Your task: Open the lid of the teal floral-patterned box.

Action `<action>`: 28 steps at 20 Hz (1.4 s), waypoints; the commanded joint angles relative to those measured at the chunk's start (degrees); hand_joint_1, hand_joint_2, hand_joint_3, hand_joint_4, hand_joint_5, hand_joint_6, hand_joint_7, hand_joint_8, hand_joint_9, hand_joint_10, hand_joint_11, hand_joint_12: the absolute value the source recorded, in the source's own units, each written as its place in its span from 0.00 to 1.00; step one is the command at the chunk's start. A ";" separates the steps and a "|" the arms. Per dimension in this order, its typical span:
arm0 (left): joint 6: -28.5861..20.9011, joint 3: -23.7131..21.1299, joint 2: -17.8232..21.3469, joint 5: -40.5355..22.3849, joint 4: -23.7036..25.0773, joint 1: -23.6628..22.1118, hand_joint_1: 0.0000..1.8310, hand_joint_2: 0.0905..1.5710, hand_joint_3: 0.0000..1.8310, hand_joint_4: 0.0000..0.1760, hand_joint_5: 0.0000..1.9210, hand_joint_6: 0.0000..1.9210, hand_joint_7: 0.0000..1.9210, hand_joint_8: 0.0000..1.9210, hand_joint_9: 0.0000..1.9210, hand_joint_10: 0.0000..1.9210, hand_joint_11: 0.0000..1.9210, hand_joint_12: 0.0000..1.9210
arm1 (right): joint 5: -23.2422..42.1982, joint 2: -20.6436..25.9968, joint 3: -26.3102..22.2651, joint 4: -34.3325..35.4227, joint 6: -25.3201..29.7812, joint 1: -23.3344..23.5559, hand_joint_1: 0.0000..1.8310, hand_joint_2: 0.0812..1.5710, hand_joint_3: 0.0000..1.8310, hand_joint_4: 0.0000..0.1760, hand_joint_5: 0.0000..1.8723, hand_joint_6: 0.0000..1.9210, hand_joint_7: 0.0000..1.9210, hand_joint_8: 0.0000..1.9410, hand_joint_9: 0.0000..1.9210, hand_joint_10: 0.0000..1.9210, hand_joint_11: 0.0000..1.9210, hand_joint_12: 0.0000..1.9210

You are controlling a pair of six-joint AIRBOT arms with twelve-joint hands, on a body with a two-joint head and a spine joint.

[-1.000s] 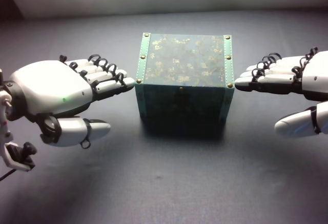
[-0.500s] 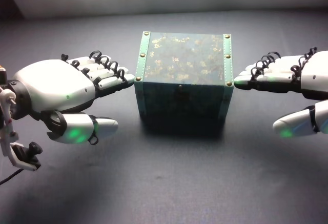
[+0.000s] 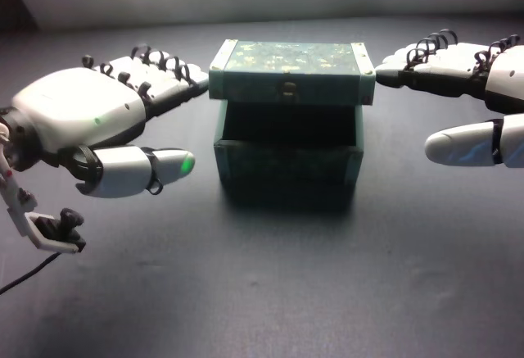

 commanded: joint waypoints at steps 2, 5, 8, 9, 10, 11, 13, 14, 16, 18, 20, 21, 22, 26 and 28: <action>0.57 -0.68 -0.60 -12.87 -0.36 -0.59 0.00 0.90 0.00 0.00 0.00 0.00 0.00 0.00 0.00 0.00 0.00 0.00 | 11.67 -1.21 -0.61 4.88 -0.89 0.01 0.00 0.83 0.01 0.00 0.05 0.01 0.01 0.00 0.01 0.00 0.03 0.01; 1.29 -0.76 -0.88 -14.97 -2.58 -0.11 0.00 0.82 0.00 0.13 0.00 0.00 0.00 0.00 0.00 0.00 0.01 0.00 | 13.71 -2.29 -0.34 9.57 -2.50 -0.94 0.00 0.82 0.00 0.00 0.04 0.00 0.02 0.00 0.01 0.00 0.02 0.01; 2.33 -0.68 -1.55 -16.80 -4.89 0.25 0.00 0.84 0.00 0.00 0.00 0.00 0.00 0.00 0.00 0.00 0.00 0.00 | 15.35 -3.88 0.54 13.57 -2.91 -2.06 0.00 0.85 0.01 0.00 0.04 0.00 0.03 0.00 0.01 0.00 0.01 0.01; 2.48 -0.63 -1.74 -17.26 -5.41 0.32 0.00 0.86 0.01 0.00 0.00 0.00 0.00 0.00 0.00 0.00 0.00 0.00 | 15.80 -4.33 0.80 14.75 -3.04 -2.33 0.00 0.84 0.01 0.00 0.05 0.00 0.03 0.01 0.01 0.00 0.01 0.00; 2.80 -0.49 -2.06 -17.83 -6.20 0.36 0.00 0.87 0.01 0.00 0.00 0.00 0.00 0.00 0.00 0.00 0.00 0.00 | 16.11 -4.82 1.09 15.88 -3.23 -2.51 0.00 0.85 0.01 0.00 0.05 0.01 0.04 0.01 0.02 0.00 0.01 0.00; 3.28 -0.34 -2.38 -18.30 -7.05 0.38 0.00 0.87 0.01 0.00 0.00 0.00 0.00 0.00 0.00 0.00 0.01 0.00 | 16.26 -5.32 1.42 16.82 -3.40 -2.57 0.00 0.85 0.00 0.00 0.06 0.00 0.06 0.00 0.03 0.00 0.03 0.01; 3.80 0.27 -3.22 -19.05 -8.71 0.37 0.00 0.85 0.00 0.00 0.00 0.00 0.00 0.00 0.00 0.00 0.01 0.01 | 16.33 -6.32 2.26 18.42 -3.44 -2.63 0.00 0.83 0.00 0.00 0.06 0.00 0.05 0.00 0.03 0.00 0.02 0.01; 4.08 0.66 -3.68 -19.31 -9.62 0.36 0.00 0.82 0.00 0.00 0.00 0.00 0.00 0.00 0.00 0.00 0.00 0.00 | 16.32 -6.76 2.77 19.11 -3.44 -2.63 0.00 0.83 0.00 0.00 0.06 0.00 0.04 0.00 0.01 0.00 0.01 0.01; 4.66 1.83 -4.79 -19.42 -11.63 0.25 0.00 0.85 0.00 0.00 0.00 0.00 0.00 0.00 0.00 0.00 0.01 0.00 | 16.04 -7.51 4.25 20.45 -3.43 -2.63 0.00 0.83 0.00 0.00 0.06 0.00 0.04 0.00 0.01 0.00 0.01 0.01; 4.68 3.12 -5.82 -18.96 -12.67 -0.34 0.00 0.85 0.00 0.00 0.00 0.00 0.00 0.00 0.00 0.00 0.02 0.01 | 15.09 -8.13 5.40 20.69 -3.42 -2.19 0.00 0.83 0.00 0.00 0.07 0.00 0.04 0.00 0.01 0.00 0.02 0.01; 4.87 4.67 -6.94 -17.71 -13.21 -1.52 0.00 0.91 0.01 0.00 0.00 0.00 0.00 0.00 0.00 0.00 0.02 0.01 | 13.43 -8.85 6.80 20.68 -3.42 -1.08 0.00 0.84 0.00 0.00 0.06 0.00 0.04 0.00 0.01 0.00 0.01 0.01; 5.23 5.21 -7.26 -17.12 -13.47 -1.99 0.00 0.92 0.01 0.00 0.00 0.00 0.00 0.00 0.00 0.00 0.01 0.01 | 12.62 -9.17 7.40 20.67 -3.42 -0.59 0.00 0.84 0.00 0.00 0.05 0.00 0.03 0.00 0.01 0.00 0.00 0.01; 5.68 5.59 -7.47 -16.65 -13.74 -2.35 0.00 0.92 0.01 0.00 0.00 0.00 0.00 0.00 0.00 0.00 0.01 0.01 | 11.92 -9.42 7.94 20.65 -3.42 -0.19 0.00 0.85 0.00 0.00 0.06 0.00 0.04 0.00 0.01 0.00 0.01 0.01; 7.09 6.83 -7.74 -15.13 -14.88 -3.46 0.00 0.93 0.00 0.00 0.00 0.00 0.00 0.00 0.01 0.00 0.03 0.01 | 8.69 -9.83 9.87 19.09 -3.36 2.10 0.00 0.85 0.00 0.00 0.08 0.01 0.04 0.00 0.03 0.01 0.04 0.02; 7.35 7.57 -7.74 -14.69 -15.42 -3.73 0.00 0.92 0.00 0.00 0.00 0.00 0.00 0.00 0.00 0.00 0.00 0.00 | 6.90 -9.82 10.84 17.84 -2.94 2.77 0.00 0.86 0.00 0.00 0.08 0.00 0.03 0.00 0.02 0.00 0.04 0.03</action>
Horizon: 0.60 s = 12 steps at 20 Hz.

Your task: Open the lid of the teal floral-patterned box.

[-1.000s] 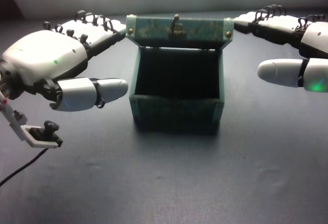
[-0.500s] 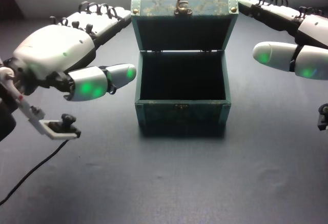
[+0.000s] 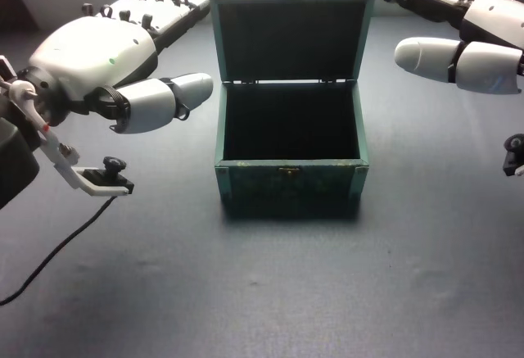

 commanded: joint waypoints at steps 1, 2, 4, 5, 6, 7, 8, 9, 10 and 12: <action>0.21 0.43 -0.02 -6.84 -0.08 -0.95 0.00 0.92 0.00 0.00 0.00 0.00 0.00 0.00 0.00 0.00 0.00 0.00 | 4.41 -0.03 0.40 0.62 0.41 0.80 0.00 0.86 0.01 0.00 0.07 0.00 0.04 0.00 0.02 0.00 0.04 0.03; 0.53 0.65 -0.02 -6.65 -0.44 -1.17 0.01 0.93 0.00 0.00 0.00 0.00 0.00 0.00 0.00 0.00 0.00 0.00 | 3.60 -0.04 0.81 0.32 0.42 1.12 0.00 0.86 0.00 0.00 0.07 0.00 0.04 0.00 0.02 0.00 0.04 0.03; 1.20 1.03 -0.02 -6.24 -1.10 -1.65 0.02 0.93 0.00 0.00 0.00 0.00 0.00 0.00 0.00 0.00 0.00 0.00 | 2.35 -0.16 1.60 0.08 0.51 1.47 0.00 0.86 0.00 0.00 0.08 0.01 0.05 0.00 0.04 0.01 0.04 0.03; 1.53 1.18 -0.02 -6.05 -1.32 -1.86 0.01 0.94 0.00 0.00 0.00 0.00 0.00 0.00 0.00 0.00 0.00 0.00 | 1.96 -0.23 2.00 0.06 0.71 1.48 0.00 0.85 0.00 0.00 0.09 0.00 0.06 0.00 0.05 0.00 0.05 0.05; 2.06 1.36 0.01 -5.70 -1.53 -2.13 0.00 0.94 0.00 0.00 0.00 0.00 0.00 0.00 0.00 0.00 0.00 0.00 | 1.54 -0.23 2.35 0.06 0.80 1.48 0.00 0.85 0.00 0.00 0.09 0.00 0.06 0.00 0.05 0.00 0.04 0.05; 2.65 1.48 0.14 -5.34 -1.80 -2.33 0.00 0.93 0.00 0.00 0.00 0.00 0.00 0.00 0.00 0.00 0.00 0.00 | 1.07 -0.21 2.69 0.07 0.80 1.49 0.00 0.86 0.00 0.00 0.08 0.00 0.06 0.00 0.04 0.00 0.03 0.04; 3.17 1.56 0.38 -4.94 -2.07 -2.45 0.00 0.93 0.00 0.00 0.00 0.00 0.00 0.00 0.00 0.00 0.00 0.00 | 0.54 -0.20 3.08 0.12 0.80 1.49 0.00 0.87 0.00 0.00 0.08 0.00 0.06 0.00 0.04 0.00 0.03 0.04; 3.57 1.59 0.63 -4.68 -2.32 -2.50 0.00 0.93 0.00 0.00 0.00 0.00 0.00 0.00 0.00 0.00 0.00 0.00 | 0.14 -0.20 3.42 0.21 0.80 1.51 0.00 0.87 0.01 0.00 0.08 0.00 0.05 0.00 0.04 0.00 0.03 0.04; 3.81 1.60 0.95 -4.52 -2.53 -2.60 0.00 0.93 0.00 0.00 0.00 0.00 0.00 0.00 0.00 0.00 0.00 0.00 | -0.13 -0.09 3.64 0.25 0.80 1.63 0.00 0.87 0.01 0.00 0.08 0.00 0.06 0.00 0.05 0.00 0.04 0.05; 3.85 1.32 2.15 -4.60 -2.63 -2.72 0.00 0.93 0.00 0.00 0.00 0.00 0.00 0.00 0.00 0.00 0.00 0.00 | -0.40 1.33 3.62 0.28 0.79 1.82 0.00 0.88 0.01 0.00 0.07 0.00 0.06 0.00 0.05 0.00 0.03 0.05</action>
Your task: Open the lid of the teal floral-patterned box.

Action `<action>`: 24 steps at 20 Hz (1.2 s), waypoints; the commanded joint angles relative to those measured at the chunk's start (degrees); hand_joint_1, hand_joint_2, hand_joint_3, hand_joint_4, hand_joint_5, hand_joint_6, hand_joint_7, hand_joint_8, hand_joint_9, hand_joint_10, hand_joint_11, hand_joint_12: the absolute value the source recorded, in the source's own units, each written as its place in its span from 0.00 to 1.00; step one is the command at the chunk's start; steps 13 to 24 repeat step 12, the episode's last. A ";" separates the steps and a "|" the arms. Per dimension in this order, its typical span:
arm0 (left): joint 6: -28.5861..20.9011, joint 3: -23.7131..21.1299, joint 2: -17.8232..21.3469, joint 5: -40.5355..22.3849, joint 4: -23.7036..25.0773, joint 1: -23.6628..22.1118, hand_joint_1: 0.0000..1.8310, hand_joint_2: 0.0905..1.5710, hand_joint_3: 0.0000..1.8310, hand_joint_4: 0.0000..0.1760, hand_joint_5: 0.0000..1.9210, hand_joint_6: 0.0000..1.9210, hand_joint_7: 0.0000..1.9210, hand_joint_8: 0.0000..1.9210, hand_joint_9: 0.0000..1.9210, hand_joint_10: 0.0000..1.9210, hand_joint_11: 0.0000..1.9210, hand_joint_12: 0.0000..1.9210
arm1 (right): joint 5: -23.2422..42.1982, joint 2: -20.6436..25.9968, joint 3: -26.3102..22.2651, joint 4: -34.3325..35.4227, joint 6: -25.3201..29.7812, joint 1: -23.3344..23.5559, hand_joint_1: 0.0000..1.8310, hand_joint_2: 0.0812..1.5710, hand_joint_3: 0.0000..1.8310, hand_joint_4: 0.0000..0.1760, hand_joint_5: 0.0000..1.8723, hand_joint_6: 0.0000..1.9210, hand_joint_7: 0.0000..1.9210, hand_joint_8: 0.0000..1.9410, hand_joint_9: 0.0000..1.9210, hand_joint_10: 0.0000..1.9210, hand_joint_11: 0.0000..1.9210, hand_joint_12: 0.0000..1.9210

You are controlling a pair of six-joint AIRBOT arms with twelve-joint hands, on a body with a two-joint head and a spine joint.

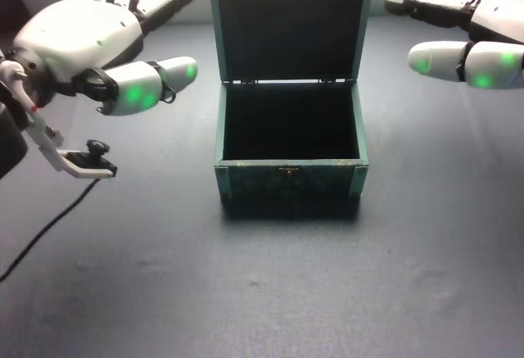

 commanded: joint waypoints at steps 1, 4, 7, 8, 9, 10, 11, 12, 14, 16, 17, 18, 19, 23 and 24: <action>0.11 -0.26 1.64 -7.51 -0.34 -0.77 0.00 0.93 0.00 0.00 0.00 0.00 0.00 0.00 0.00 0.00 0.01 0.00 | 6.32 1.44 0.02 2.69 0.49 0.79 0.00 0.87 0.00 0.00 0.06 0.00 0.04 0.00 0.03 0.00 0.01 0.05; 0.12 -5.00 7.05 -14.09 -0.34 2.09 0.01 0.91 0.00 0.00 0.00 0.00 0.00 0.00 0.00 0.00 0.00 0.00 | 8.90 4.03 -5.15 3.19 -3.47 0.79 0.00 0.90 0.00 0.00 0.07 0.00 0.09 0.00 0.07 0.00 0.00 0.20; 0.13 -11.20 12.15 -26.78 -1.11 7.52 0.07 0.91 0.00 0.00 0.00 0.00 0.01 0.00 0.00 0.00 0.01 0.01 | 18.79 8.94 -11.10 6.22 -4.47 -0.61 0.00 0.85 0.00 0.00 0.06 0.00 0.04 0.00 0.02 0.00 0.00 0.09; 0.13 -13.59 13.64 -31.95 -1.21 9.97 0.06 0.92 0.00 0.00 0.00 0.00 0.01 0.00 0.01 0.00 0.02 0.01 | 24.53 10.51 -13.87 8.09 -5.85 -2.28 0.00 0.84 0.00 0.00 0.08 0.00 0.05 0.00 0.03 0.00 0.00 0.10; 0.13 -15.37 14.76 -35.40 -1.21 11.92 0.06 0.93 0.00 0.00 0.02 0.01 0.01 0.00 0.02 0.01 0.03 0.02 | 29.05 12.02 -16.59 9.69 -7.47 -3.66 0.00 0.83 0.00 0.00 0.08 0.00 0.04 0.00 0.03 0.00 0.00 0.12; 0.13 -17.04 15.80 -39.04 -1.18 13.83 0.08 0.91 0.00 0.00 0.04 0.00 0.03 0.00 0.04 0.00 0.01 0.16 | 33.34 13.30 -18.92 10.90 -9.02 -4.93 0.00 0.83 0.00 0.00 0.06 0.00 0.03 0.00 0.01 0.00 0.00 0.09; 0.13 -18.62 16.74 -43.36 -1.03 15.93 0.13 0.92 0.00 0.00 0.05 0.00 0.05 0.00 0.05 0.00 0.00 0.21 | 38.30 14.52 -21.05 12.26 -10.24 -6.86 0.00 0.86 0.00 0.00 0.06 0.00 0.03 0.00 0.00 0.00 0.00 0.06; 0.00 -19.73 17.26 -46.88 -1.21 17.94 0.13 0.94 0.01 0.00 0.04 0.00 0.05 0.00 0.06 0.00 0.00 0.25 | 43.05 15.29 -22.79 13.26 -10.62 -8.54 0.04 0.88 0.00 0.00 0.06 0.00 0.02 0.00 0.00 0.00 0.00 0.01; 0.00 -19.73 17.26 -46.88 -1.21 17.94 0.13 0.94 0.01 0.00 0.04 0.00 0.05 0.00 0.06 0.00 0.00 0.25 | 43.05 15.29 -22.79 13.26 -10.62 -8.54 0.04 0.88 0.00 0.00 0.06 0.00 0.02 0.00 0.00 0.00 0.00 0.01; 0.00 -19.73 17.26 -46.88 -1.21 17.94 0.13 0.94 0.01 0.00 0.04 0.00 0.05 0.00 0.06 0.00 0.00 0.25 | 43.05 15.29 -22.79 13.26 -10.62 -8.54 0.04 0.88 0.00 0.00 0.06 0.00 0.02 0.00 0.00 0.00 0.00 0.01; 0.00 -19.73 17.26 -46.88 -1.21 17.94 0.13 0.94 0.01 0.00 0.04 0.00 0.05 0.00 0.06 0.00 0.00 0.25 | 43.05 15.29 -22.79 13.26 -10.62 -8.54 0.04 0.88 0.00 0.00 0.06 0.00 0.02 0.00 0.00 0.00 0.00 0.01; 0.00 -19.73 17.26 -46.88 -1.21 17.94 0.13 0.94 0.01 0.00 0.04 0.00 0.05 0.00 0.06 0.00 0.00 0.25 | 43.05 15.29 -22.79 13.26 -10.62 -8.54 0.04 0.88 0.00 0.00 0.06 0.00 0.02 0.00 0.00 0.00 0.00 0.01; 0.00 -19.73 17.26 -46.88 -1.21 17.94 0.13 0.94 0.01 0.00 0.04 0.00 0.05 0.00 0.06 0.00 0.00 0.25 | 43.05 15.29 -22.79 13.26 -10.62 -8.54 0.04 0.88 0.00 0.00 0.06 0.00 0.02 0.00 0.00 0.00 0.00 0.01; 0.00 -19.73 17.26 -46.88 -1.21 17.94 0.13 0.94 0.01 0.00 0.04 0.00 0.05 0.00 0.06 0.00 0.00 0.25 | 43.05 15.29 -22.79 13.26 -10.62 -8.54 0.04 0.88 0.00 0.00 0.06 0.00 0.02 0.00 0.00 0.00 0.00 0.01; 0.00 -19.73 17.26 -46.88 -1.21 17.94 0.13 0.94 0.01 0.00 0.04 0.00 0.05 0.00 0.06 0.00 0.00 0.25 | 43.05 15.29 -22.79 13.26 -10.62 -8.54 0.04 0.88 0.00 0.00 0.06 0.00 0.02 0.00 0.00 0.00 0.00 0.01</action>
